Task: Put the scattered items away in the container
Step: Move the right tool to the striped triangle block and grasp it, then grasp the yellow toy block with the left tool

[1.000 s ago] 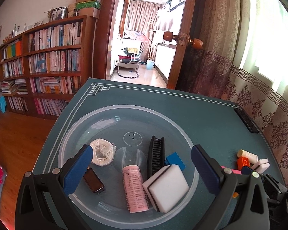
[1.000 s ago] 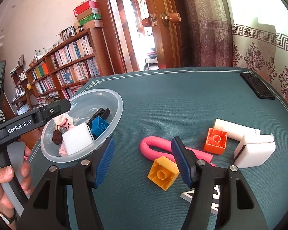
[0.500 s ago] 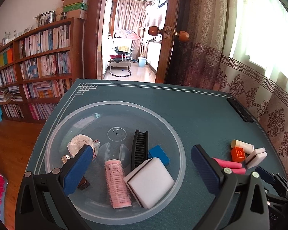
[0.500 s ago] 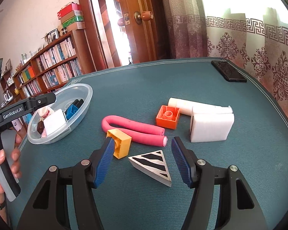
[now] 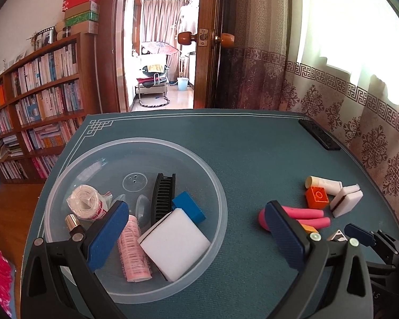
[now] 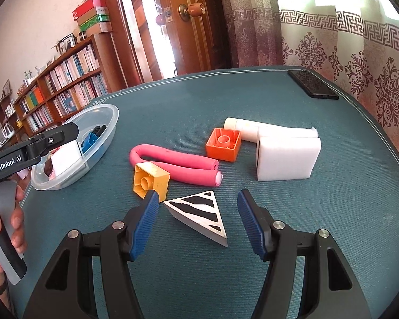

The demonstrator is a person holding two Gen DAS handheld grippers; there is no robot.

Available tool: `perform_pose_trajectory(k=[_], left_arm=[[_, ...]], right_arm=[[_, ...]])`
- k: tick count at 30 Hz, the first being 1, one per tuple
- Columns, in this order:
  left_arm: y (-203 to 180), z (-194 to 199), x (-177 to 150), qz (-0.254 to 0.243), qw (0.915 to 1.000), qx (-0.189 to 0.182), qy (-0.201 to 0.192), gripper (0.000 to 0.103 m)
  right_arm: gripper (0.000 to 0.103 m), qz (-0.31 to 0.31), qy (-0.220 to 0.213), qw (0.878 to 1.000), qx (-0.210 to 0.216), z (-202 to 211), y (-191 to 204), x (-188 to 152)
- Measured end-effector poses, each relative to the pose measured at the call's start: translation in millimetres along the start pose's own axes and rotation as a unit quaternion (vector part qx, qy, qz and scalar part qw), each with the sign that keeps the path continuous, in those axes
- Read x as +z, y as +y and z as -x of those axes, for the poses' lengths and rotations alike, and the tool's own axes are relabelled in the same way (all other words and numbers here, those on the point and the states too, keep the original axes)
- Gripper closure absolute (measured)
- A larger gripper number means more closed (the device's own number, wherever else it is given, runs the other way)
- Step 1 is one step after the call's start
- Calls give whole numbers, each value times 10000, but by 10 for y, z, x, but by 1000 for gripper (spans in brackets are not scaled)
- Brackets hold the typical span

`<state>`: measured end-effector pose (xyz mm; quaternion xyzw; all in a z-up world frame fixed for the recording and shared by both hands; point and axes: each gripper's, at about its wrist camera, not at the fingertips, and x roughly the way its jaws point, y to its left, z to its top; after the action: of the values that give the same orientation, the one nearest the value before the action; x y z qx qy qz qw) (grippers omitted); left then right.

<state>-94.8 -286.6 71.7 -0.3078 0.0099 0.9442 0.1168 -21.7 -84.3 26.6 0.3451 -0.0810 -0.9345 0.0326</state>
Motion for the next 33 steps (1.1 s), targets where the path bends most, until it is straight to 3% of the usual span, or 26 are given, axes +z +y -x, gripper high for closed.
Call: perform_pose_trajectory(k=[9, 13, 21, 33], left_arm=[[-172, 1, -46, -253, 9996, -130, 40, 1], [-233, -9, -64, -343, 9993, -164, 67, 1], [-292, -15, -87, -347, 9989, -299, 133, 1], [-545, -58, -182, -635, 9969, -398, 257, 1]], right_arm=[[38, -31, 395, 9992, -74, -156, -23, -18], [56, 13, 422, 9991, -98, -151, -18, -34], [56, 24, 425, 9990, -163, -85, -89, -62], [56, -215, 368, 9982, -417, 140, -499, -162]])
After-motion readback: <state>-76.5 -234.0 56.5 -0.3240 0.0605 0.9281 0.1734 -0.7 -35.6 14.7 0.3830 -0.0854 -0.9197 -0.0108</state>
